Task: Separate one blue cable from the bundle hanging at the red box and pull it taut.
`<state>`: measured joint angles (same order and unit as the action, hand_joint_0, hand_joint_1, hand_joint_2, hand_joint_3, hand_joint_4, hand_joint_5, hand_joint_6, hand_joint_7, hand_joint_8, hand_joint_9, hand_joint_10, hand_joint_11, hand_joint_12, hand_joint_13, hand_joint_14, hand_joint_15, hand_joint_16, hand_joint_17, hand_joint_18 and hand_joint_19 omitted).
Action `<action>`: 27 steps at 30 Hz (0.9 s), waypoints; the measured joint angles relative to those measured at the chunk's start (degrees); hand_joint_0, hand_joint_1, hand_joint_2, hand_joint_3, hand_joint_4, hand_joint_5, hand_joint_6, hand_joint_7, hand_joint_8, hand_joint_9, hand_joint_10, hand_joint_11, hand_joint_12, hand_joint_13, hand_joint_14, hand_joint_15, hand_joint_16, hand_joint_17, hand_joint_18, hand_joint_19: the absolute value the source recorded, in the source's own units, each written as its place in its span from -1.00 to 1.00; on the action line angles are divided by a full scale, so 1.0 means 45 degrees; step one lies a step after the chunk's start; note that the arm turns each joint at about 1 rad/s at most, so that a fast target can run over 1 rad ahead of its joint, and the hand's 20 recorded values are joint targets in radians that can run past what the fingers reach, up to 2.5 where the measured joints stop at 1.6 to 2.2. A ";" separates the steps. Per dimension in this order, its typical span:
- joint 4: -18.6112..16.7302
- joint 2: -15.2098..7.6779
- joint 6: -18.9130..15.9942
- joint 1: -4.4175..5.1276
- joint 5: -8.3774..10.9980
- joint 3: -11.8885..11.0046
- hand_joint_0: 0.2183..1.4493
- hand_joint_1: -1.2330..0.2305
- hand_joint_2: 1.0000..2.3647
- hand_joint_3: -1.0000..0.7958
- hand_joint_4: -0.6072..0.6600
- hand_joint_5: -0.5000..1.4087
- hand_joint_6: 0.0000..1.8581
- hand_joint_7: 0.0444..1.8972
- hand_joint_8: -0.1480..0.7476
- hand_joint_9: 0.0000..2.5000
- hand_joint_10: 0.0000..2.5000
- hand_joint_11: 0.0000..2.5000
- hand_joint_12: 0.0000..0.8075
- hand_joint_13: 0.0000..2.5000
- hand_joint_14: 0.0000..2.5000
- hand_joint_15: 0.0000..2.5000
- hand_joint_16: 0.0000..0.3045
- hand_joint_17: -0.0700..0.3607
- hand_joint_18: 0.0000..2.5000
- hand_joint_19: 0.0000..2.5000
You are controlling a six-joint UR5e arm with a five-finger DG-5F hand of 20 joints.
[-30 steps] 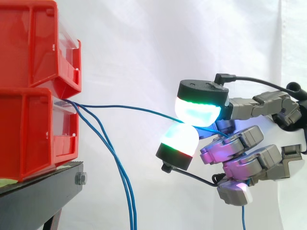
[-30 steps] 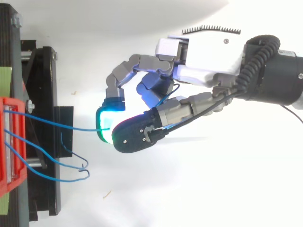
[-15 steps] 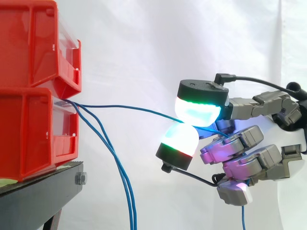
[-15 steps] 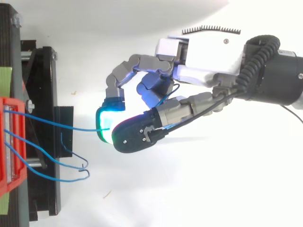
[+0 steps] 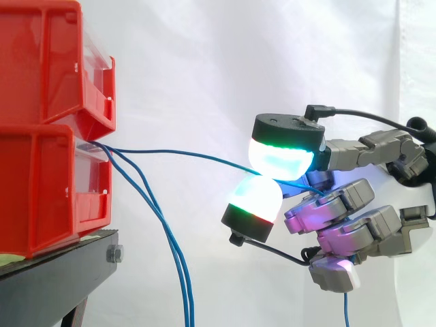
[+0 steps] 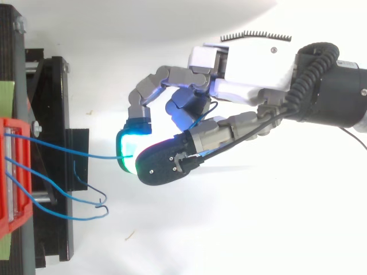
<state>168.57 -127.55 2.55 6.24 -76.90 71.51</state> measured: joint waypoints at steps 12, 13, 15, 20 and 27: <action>0.0000 0.0004 0.0000 0.0000 0.0000 -0.0006 -0.24 -0.37 -0.98 -0.12 -0.18 -0.69 0.01 0.06 -0.05 -0.28 0.86 -0.05 -0.32 0.13 -0.48 0.30 -0.80 -0.35 -0.14 -0.25; 0.0000 0.0003 0.0000 0.0000 0.0000 -0.0006 -0.24 -0.37 -0.98 -0.12 -0.18 -0.69 0.01 0.06 -0.05 -0.28 0.86 -0.04 -0.32 0.13 -0.48 0.30 -0.80 -0.35 -0.14 -0.26; 0.0000 0.0005 0.0000 0.0000 0.0000 -0.0003 -0.24 -0.37 -0.98 -0.12 -0.18 -0.69 0.01 0.06 -0.07 -0.28 0.86 -0.04 -0.30 0.13 -0.49 0.31 -0.80 -0.36 -0.14 -0.26; 0.0000 0.0003 0.0000 0.0000 0.0000 -0.0003 -0.24 -0.37 -0.98 -0.12 -0.18 -0.69 0.01 0.06 -0.05 -0.28 0.84 -0.03 -0.30 0.13 -0.48 0.30 -0.80 -0.36 -0.15 -0.26; 0.0000 0.0004 0.0000 0.0000 0.0000 -0.0004 -0.24 -0.37 -0.98 -0.13 -0.18 -0.69 0.01 0.06 -0.06 -0.27 0.83 -0.03 -0.30 0.13 -0.49 0.31 -0.80 -0.36 -0.16 -0.26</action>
<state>168.57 -127.53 2.55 6.24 -76.90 71.50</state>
